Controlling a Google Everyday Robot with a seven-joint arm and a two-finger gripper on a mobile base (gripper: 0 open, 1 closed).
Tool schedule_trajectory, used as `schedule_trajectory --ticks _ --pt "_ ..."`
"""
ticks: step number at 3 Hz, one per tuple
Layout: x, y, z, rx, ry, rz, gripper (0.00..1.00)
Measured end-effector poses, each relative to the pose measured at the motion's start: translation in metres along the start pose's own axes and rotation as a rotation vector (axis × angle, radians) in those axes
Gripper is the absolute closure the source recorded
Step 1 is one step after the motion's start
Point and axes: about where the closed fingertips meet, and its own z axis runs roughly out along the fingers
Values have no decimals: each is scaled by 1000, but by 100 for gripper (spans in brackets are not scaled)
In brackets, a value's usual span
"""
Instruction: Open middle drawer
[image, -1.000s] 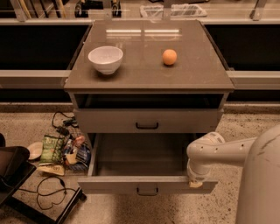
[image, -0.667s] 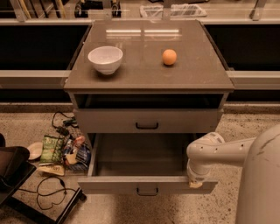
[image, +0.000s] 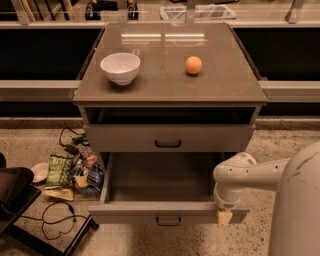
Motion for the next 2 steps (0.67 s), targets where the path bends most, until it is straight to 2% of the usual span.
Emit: schedule_trajectory --ticks 1,2 --pt "0 1 1 -2 0 0 0" --pt "1 2 2 -5 0 1 0"
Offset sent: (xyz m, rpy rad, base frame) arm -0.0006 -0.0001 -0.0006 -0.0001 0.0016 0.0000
